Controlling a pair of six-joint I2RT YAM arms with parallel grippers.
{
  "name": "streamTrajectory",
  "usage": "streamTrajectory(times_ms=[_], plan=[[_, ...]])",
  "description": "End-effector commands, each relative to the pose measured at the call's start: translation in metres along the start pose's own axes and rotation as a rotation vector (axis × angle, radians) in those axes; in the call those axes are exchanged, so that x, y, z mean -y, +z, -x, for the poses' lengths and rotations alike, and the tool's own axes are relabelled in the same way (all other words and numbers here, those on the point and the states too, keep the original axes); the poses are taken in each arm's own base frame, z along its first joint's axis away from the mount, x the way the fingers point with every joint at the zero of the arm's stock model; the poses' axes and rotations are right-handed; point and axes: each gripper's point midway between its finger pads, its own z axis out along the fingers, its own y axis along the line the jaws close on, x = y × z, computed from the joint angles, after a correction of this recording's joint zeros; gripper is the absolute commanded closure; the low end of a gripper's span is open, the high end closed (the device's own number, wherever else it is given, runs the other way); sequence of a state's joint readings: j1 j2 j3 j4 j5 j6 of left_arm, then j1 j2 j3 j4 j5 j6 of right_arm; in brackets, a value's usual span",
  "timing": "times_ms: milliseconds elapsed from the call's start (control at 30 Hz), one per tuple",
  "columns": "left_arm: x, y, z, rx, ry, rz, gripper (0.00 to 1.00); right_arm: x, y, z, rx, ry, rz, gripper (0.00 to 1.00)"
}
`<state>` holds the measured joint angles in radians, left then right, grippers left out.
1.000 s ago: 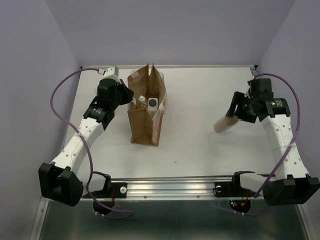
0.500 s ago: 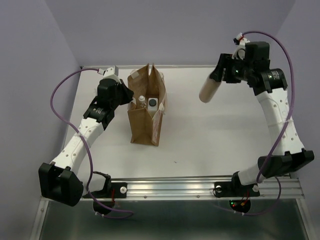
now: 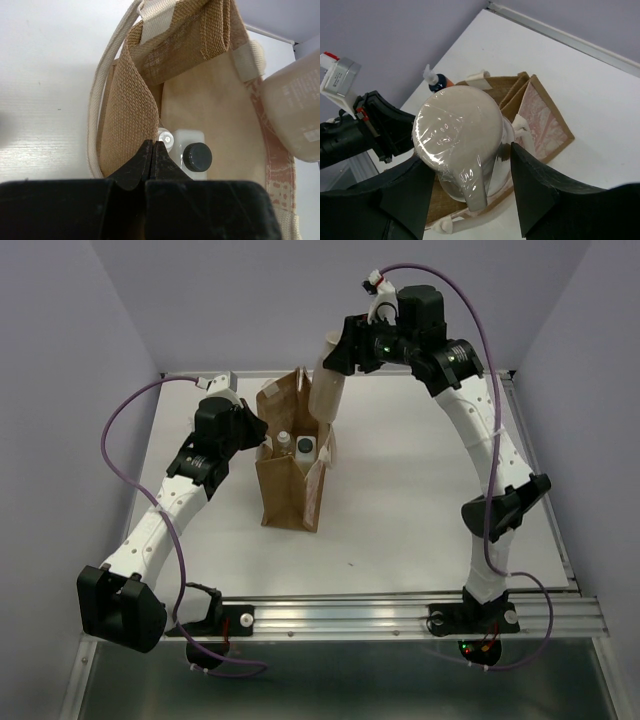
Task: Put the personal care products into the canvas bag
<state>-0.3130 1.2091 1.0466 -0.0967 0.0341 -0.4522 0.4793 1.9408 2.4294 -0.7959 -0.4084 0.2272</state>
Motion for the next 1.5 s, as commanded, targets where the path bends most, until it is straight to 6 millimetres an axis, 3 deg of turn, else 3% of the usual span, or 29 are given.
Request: streamTrajectory(times_ms=[0, 100, 267, 467, 633, 900, 1033, 1300, 1467], plan=[[-0.006, 0.0, -0.015, -0.06, 0.025, 0.018, 1.0, -0.073, -0.029, 0.077, 0.275, -0.122, 0.231, 0.99], [-0.005, -0.001, -0.014, -0.057, 0.025, 0.015, 1.0, -0.096, -0.015, 0.068, 0.26, -0.125, 0.311, 0.99], [-0.005, -0.004, -0.011, -0.043, 0.03, 0.018, 1.0, -0.097, 0.025, 0.04, 0.186, -0.103, 0.329, 0.99], [-0.004, -0.005, -0.01, -0.04, 0.028, 0.013, 1.0, -0.121, 0.021, 0.055, 0.261, -0.155, 0.352, 0.99], [-0.003, -0.008, -0.007, -0.029, 0.029, 0.012, 1.0, -0.106, 0.048, 0.034, 0.23, -0.16, 0.278, 0.99], [-0.003, -0.008, -0.007, -0.027, 0.029, 0.011, 1.0, -0.088, 0.074, 0.032, 0.261, -0.236, 0.149, 0.99], [-0.003, -0.009, -0.006, -0.024, 0.029, 0.014, 1.0, -0.076, 0.089, 0.021, 0.245, -0.26, 0.097, 0.99], [-0.003, -0.01, -0.004, -0.018, 0.031, 0.016, 1.0, -0.051, 0.126, -0.014, 0.184, -0.296, 0.007, 0.99], [-0.004, -0.012, 0.0, -0.003, 0.032, 0.023, 1.0, -0.035, 0.138, -0.035, 0.14, -0.289, -0.038, 0.99]])
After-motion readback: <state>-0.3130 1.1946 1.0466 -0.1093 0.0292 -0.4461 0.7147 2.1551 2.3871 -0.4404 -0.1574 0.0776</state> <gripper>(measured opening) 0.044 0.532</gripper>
